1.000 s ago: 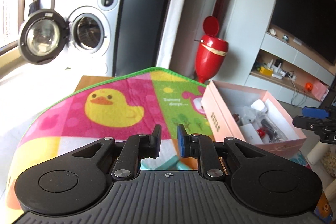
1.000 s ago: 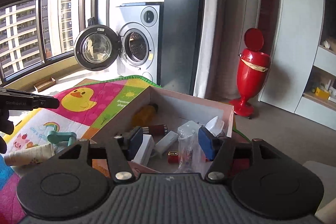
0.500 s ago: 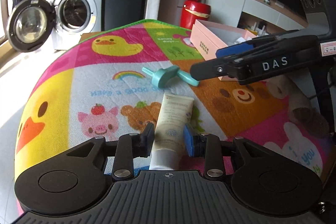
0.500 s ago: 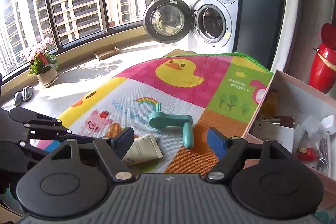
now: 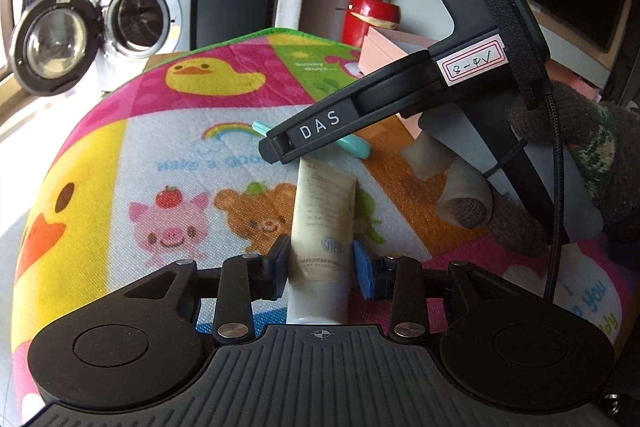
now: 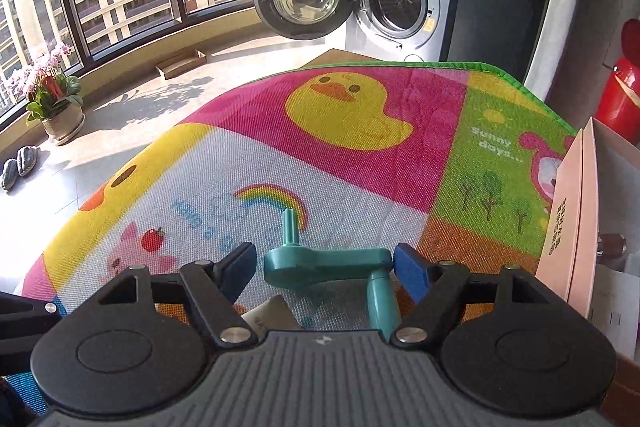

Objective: Organize rigid objects
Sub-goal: 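Grasp the teal plastic crank with the right tool while the left tool grasps the white cream tube, then lift the teal crank with the right tool while the left tool lifts the cream tube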

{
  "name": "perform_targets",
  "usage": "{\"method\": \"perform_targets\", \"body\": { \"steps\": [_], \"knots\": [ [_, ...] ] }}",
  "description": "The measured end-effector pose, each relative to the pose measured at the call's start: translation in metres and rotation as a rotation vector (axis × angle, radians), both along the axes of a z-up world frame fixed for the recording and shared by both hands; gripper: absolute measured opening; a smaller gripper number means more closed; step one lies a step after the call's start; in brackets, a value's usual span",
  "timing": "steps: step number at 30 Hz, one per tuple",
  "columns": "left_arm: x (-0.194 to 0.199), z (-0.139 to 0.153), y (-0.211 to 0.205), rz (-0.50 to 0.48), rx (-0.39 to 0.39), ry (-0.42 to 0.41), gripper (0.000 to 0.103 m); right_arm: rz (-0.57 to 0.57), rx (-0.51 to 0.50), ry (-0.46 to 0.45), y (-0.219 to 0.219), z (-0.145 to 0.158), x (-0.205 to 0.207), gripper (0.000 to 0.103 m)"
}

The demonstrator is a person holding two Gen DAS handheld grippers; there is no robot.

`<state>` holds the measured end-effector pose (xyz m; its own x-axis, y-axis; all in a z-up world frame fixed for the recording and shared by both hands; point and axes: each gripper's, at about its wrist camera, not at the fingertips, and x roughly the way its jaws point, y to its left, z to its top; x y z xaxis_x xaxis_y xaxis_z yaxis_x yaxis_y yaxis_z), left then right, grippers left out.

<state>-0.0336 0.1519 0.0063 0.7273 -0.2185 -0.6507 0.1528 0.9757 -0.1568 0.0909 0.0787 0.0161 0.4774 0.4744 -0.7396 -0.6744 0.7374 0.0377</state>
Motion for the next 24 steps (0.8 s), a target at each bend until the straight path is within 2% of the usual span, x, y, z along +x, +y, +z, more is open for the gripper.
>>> {"method": "perform_targets", "body": {
  "steps": [3,6,13,15,18,19,21,24],
  "knots": [
    [0.001,0.000,0.001,0.013,-0.024,0.009,0.043,0.023,0.011,-0.010,-0.010,0.006,-0.015,0.070],
    [0.005,0.002,-0.001,0.039,-0.028,0.025,0.041,0.043,0.038,-0.054,-0.030,0.020,-0.038,0.070],
    [0.015,0.006,-0.018,0.070,0.053,0.058,0.041,-0.001,0.038,-0.161,-0.100,0.041,-0.083,0.070],
    [0.017,0.006,-0.024,0.073,0.076,0.059,0.042,-0.035,-0.002,-0.211,-0.122,0.041,-0.095,0.070],
    [0.016,0.007,-0.031,0.076,0.096,0.057,0.041,-0.083,-0.056,-0.237,-0.150,0.035,-0.106,0.070],
    [0.016,0.007,-0.033,0.070,0.090,0.056,0.040,-0.094,-0.066,-0.235,-0.156,0.032,-0.109,0.070],
    [0.016,0.007,-0.040,0.041,0.065,0.052,0.032,-0.124,-0.088,-0.231,-0.172,0.025,-0.116,0.070],
    [0.016,0.007,-0.055,-0.016,0.032,0.057,0.031,-0.157,-0.104,-0.257,-0.187,0.017,-0.126,0.070]
  ]
}}
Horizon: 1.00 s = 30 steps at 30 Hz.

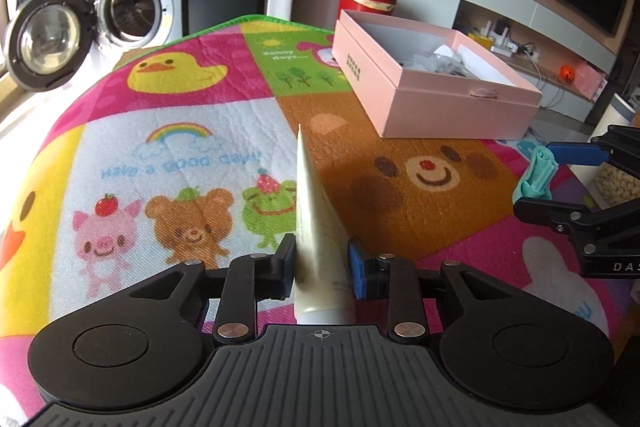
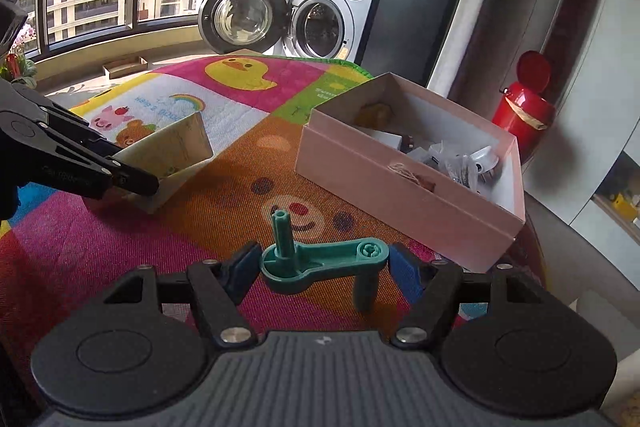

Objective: Organize rigid objects
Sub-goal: 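Lift the teal crank with the right tool while the left tool lifts the cream tube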

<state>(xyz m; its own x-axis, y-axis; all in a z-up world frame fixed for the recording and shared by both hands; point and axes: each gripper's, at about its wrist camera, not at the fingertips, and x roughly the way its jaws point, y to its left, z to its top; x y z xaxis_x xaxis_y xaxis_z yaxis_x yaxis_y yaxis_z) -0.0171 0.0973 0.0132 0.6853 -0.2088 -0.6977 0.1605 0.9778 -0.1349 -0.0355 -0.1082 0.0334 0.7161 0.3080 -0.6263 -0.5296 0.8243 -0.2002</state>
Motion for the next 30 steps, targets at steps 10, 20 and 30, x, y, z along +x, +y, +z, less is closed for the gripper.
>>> {"method": "perform_targets", "body": {
  "steps": [10,20,30],
  "knots": [
    [-0.004,-0.008,-0.034,-0.006,0.036,-0.053,0.046,-0.119,0.091,0.113,-0.035,-0.025,-0.008,0.083],
    [-0.006,-0.009,-0.038,0.013,0.058,-0.076,0.045,-0.146,0.210,0.157,-0.045,-0.042,-0.008,0.103],
    [-0.009,-0.011,-0.042,0.021,0.078,-0.101,0.043,-0.129,0.196,0.171,-0.042,-0.040,-0.004,0.103]
  ]
}}
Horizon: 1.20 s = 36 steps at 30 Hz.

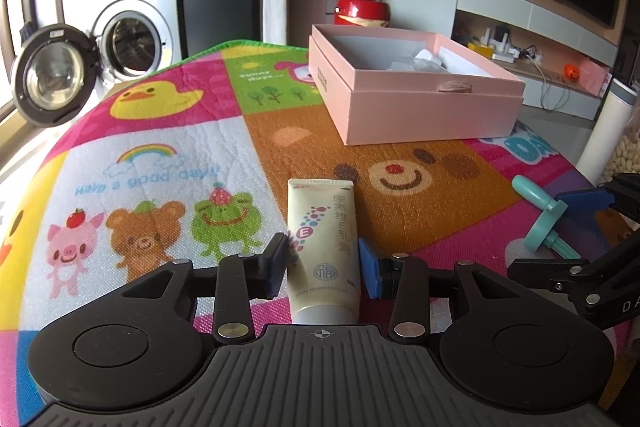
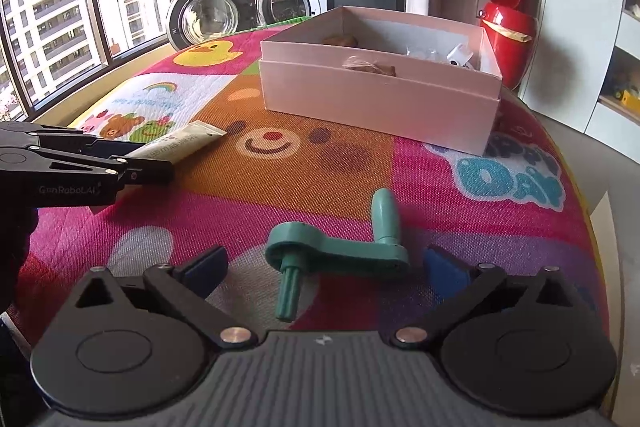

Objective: Organize rigid objects
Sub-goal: 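Lift the teal crank with the right tool while the left tool lifts the cream tube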

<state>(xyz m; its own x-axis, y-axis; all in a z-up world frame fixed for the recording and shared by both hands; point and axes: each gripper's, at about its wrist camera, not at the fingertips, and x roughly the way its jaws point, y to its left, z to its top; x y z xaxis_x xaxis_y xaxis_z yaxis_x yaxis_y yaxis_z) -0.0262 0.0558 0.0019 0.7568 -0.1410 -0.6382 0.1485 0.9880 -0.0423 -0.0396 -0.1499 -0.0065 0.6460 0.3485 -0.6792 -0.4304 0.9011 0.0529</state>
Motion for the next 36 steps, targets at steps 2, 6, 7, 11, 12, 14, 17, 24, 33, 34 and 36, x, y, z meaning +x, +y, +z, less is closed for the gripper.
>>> {"method": "perform_targets", "body": {
  "steps": [2,6,7,11,12,14,17,24,33,34,36],
  "knots": [
    [0.000,0.000,0.000,0.000,-0.005,0.002,0.043,-0.005,0.009,0.000,0.000,0.001,0.001,0.103],
    [0.001,0.001,0.009,0.030,-0.081,0.018,0.043,-0.010,0.010,0.001,0.001,0.001,0.006,0.103],
    [0.003,0.002,0.013,0.040,-0.115,0.032,0.043,-0.011,0.008,-0.003,0.002,0.001,0.007,0.103],
    [0.010,0.006,0.029,0.068,-0.233,0.098,0.041,-0.011,-0.005,-0.017,0.004,-0.001,0.006,0.103],
    [0.011,0.006,0.031,0.069,-0.247,0.110,0.041,-0.012,-0.002,-0.017,0.003,-0.001,0.006,0.103],
    [0.014,0.007,0.032,0.068,-0.256,0.128,0.041,-0.013,-0.003,-0.019,0.003,-0.001,0.006,0.103],
    [0.018,0.010,0.028,0.064,-0.233,0.148,0.041,-0.015,-0.006,-0.024,0.004,-0.002,0.006,0.103],
    [0.005,0.005,0.002,0.027,-0.052,0.064,0.041,-0.041,0.008,-0.043,0.002,-0.001,0.003,0.095],
    [-0.008,0.003,-0.006,-0.032,-0.015,0.007,0.030,-0.024,-0.027,-0.061,0.002,0.006,0.000,0.071],
    [-0.009,0.004,-0.007,-0.046,-0.020,0.013,0.030,-0.017,-0.029,-0.055,0.000,0.009,0.000,0.071],
    [-0.012,0.004,-0.010,-0.079,-0.004,0.014,0.030,-0.005,-0.030,-0.059,-0.004,0.016,-0.002,0.071]
  ]
}}
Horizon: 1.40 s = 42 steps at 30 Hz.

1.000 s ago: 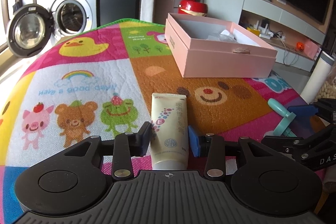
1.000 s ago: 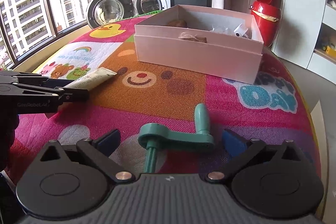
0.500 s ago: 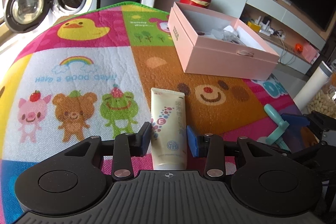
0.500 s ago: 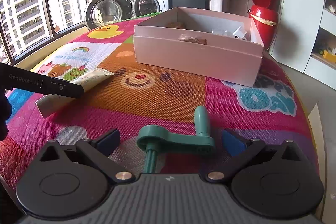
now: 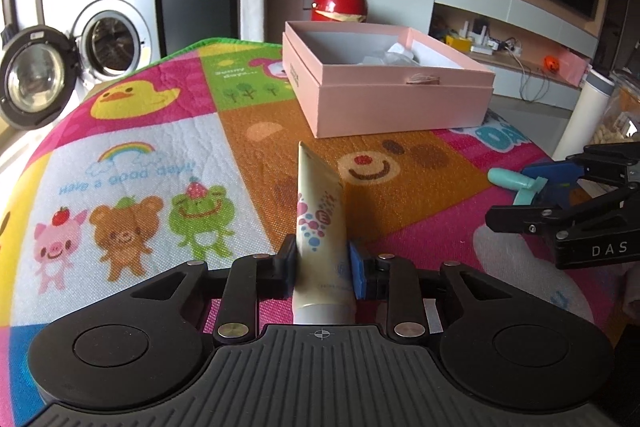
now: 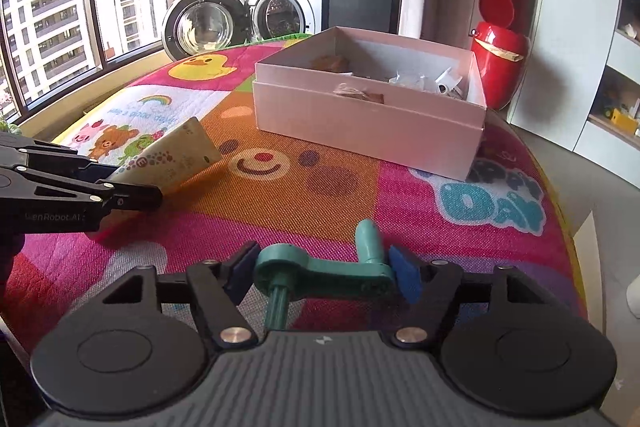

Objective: Organize rigid objects
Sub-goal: 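Lift the teal crank with the right tool while the left tool lifts the cream tube, then carry the crank and cream tube into the pink box and open both tools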

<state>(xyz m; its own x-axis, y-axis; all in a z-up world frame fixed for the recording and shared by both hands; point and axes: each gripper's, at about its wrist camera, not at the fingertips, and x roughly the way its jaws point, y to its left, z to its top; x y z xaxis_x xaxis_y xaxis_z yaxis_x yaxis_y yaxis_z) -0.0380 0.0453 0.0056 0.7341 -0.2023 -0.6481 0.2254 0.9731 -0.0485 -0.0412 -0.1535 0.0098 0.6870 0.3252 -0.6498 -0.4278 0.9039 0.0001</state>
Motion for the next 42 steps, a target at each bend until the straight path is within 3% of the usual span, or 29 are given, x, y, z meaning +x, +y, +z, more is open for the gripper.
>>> {"method": "perform_targets", "body": {
  "steps": [2,6,7,8,9,13,16,19,20,21,22,24,31,36,41,42],
  "knots": [
    [-0.002,0.001,-0.004,-0.026,0.010,-0.001,0.030,0.013,-0.002,-0.022,-0.005,0.010,-0.003,0.070],
    [0.004,0.021,-0.005,-0.056,-0.045,-0.043,0.030,0.007,-0.004,-0.100,-0.016,0.036,-0.007,0.069],
    [0.009,0.031,-0.005,-0.063,-0.053,-0.072,0.030,0.007,-0.002,-0.129,-0.018,0.045,-0.007,0.044],
    [0.016,0.047,-0.007,-0.071,-0.055,-0.116,0.030,0.012,-0.004,-0.164,-0.020,0.059,-0.005,0.025],
    [0.023,0.060,-0.009,-0.080,-0.055,-0.154,0.030,0.009,-0.012,-0.172,-0.020,0.067,-0.001,0.019],
    [0.060,0.114,-0.021,-0.096,-0.055,-0.323,0.030,-0.037,0.002,-0.286,-0.027,0.108,0.026,0.019],
    [0.073,0.124,-0.023,-0.089,-0.091,-0.328,0.030,-0.056,0.032,-0.296,-0.034,0.115,0.037,0.019],
    [0.066,0.109,-0.024,-0.101,-0.112,-0.282,0.030,-0.046,0.026,-0.308,-0.044,0.108,0.029,0.019],
    [0.063,0.102,-0.025,-0.105,-0.114,-0.259,0.030,-0.046,0.022,-0.312,-0.049,0.104,0.025,0.021],
    [0.059,0.093,-0.025,-0.108,-0.118,-0.233,0.030,-0.053,0.023,-0.304,-0.055,0.098,0.022,0.031],
    [0.054,0.083,-0.024,-0.111,-0.126,-0.205,0.030,-0.059,0.027,-0.284,-0.060,0.093,0.020,0.059],
    [0.045,0.064,-0.021,-0.112,-0.150,-0.152,0.030,-0.086,0.053,-0.215,-0.074,0.073,0.016,0.084],
    [0.035,0.020,-0.016,-0.117,-0.179,-0.011,0.030,-0.143,0.007,-0.055,-0.082,0.016,0.027,0.084],
    [0.028,0.011,-0.015,-0.121,-0.172,0.016,0.030,-0.189,0.054,-0.058,-0.085,0.005,0.057,0.084],
    [0.021,0.009,-0.016,-0.134,-0.164,0.025,0.030,-0.168,0.001,-0.032,-0.086,-0.011,0.091,0.083],
    [0.021,0.008,-0.015,-0.135,-0.165,0.029,0.030,-0.159,0.007,-0.014,-0.087,-0.013,0.093,0.078]
  ]
}}
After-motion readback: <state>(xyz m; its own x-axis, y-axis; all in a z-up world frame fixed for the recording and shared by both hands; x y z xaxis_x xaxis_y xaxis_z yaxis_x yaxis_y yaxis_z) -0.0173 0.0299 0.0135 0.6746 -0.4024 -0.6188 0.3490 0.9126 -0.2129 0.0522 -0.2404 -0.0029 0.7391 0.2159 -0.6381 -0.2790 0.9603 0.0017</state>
